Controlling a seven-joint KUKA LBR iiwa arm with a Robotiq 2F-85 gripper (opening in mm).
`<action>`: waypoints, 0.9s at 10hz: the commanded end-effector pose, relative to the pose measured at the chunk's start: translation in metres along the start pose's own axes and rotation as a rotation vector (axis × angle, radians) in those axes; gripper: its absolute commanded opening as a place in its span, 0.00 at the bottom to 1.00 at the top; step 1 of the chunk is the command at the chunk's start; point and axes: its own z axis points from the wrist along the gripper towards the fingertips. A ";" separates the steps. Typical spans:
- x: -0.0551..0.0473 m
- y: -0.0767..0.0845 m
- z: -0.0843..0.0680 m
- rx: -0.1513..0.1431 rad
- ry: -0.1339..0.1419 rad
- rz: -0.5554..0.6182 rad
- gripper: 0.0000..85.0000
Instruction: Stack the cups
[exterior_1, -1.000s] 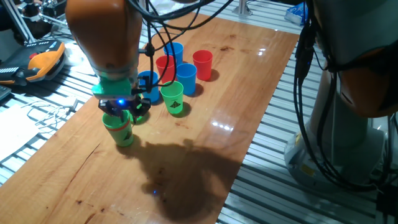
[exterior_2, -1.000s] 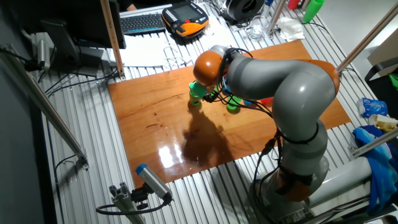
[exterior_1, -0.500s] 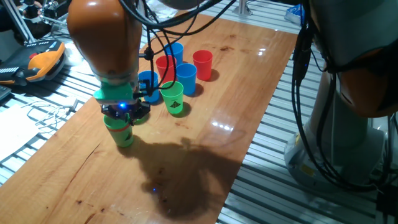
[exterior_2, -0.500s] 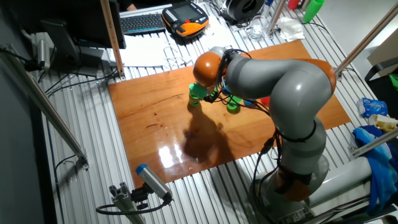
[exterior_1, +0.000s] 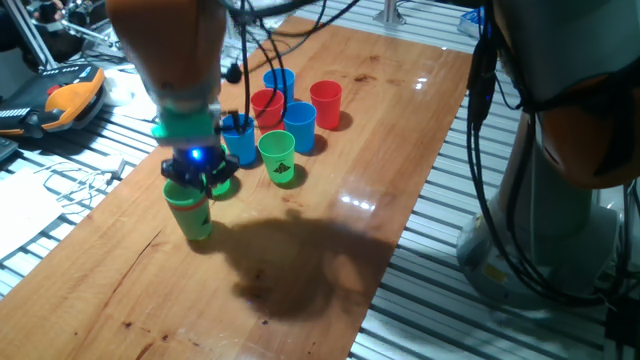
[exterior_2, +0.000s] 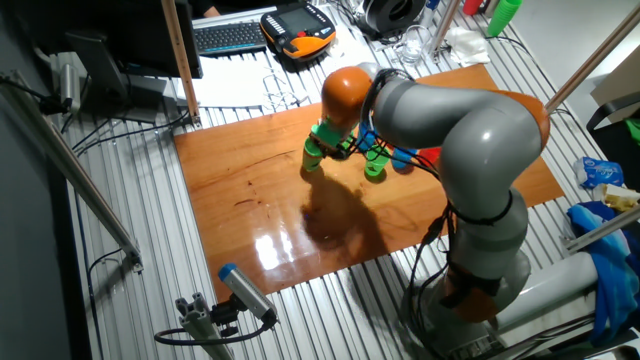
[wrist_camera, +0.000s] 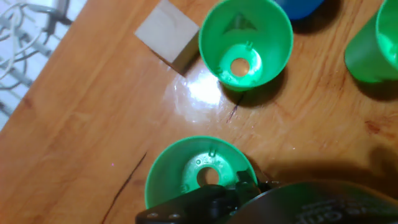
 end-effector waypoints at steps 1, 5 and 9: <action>-0.004 -0.003 -0.014 0.013 -0.008 -0.020 0.00; -0.041 -0.025 -0.073 0.008 0.049 -0.080 0.00; -0.091 -0.026 -0.123 -0.048 0.120 -0.050 0.00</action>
